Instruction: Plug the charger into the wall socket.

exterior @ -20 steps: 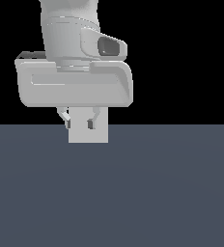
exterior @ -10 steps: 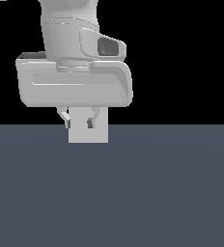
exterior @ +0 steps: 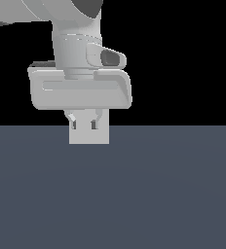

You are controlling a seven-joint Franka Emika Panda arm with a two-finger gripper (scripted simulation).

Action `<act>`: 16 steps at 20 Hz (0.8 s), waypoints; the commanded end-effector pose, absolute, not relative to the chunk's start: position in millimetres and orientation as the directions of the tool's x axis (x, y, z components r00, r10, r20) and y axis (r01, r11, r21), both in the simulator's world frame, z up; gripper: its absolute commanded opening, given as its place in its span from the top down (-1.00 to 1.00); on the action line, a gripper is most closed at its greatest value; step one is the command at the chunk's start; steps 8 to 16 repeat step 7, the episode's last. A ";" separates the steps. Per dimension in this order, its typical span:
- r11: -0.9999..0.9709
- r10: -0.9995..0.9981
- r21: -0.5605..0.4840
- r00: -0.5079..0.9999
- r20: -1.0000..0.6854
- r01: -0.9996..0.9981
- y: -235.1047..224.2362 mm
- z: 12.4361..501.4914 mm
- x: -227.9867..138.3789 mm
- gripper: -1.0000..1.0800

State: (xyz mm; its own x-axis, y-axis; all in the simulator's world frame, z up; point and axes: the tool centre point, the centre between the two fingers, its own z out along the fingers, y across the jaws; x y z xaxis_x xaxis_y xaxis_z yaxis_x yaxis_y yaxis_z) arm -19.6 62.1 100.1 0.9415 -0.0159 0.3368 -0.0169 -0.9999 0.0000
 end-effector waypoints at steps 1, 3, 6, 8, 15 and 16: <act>-1.000 -0.016 0.000 0.941 0.337 -0.017 62.0 100.2 -11.5 1.00; -1.000 -0.016 0.000 0.941 0.337 -0.017 61.9 100.2 -7.4 1.00; -1.000 -0.016 0.000 0.941 0.337 -0.017 61.9 100.3 -4.4 1.00; -1.000 -0.016 0.000 0.941 0.337 -0.017 61.9 100.3 -4.2 1.00; -1.000 -0.016 0.000 0.941 0.337 -0.017 61.9 100.3 -4.2 1.00; -1.000 -0.016 0.000 0.941 0.337 -0.017 61.9 100.3 -4.2 1.00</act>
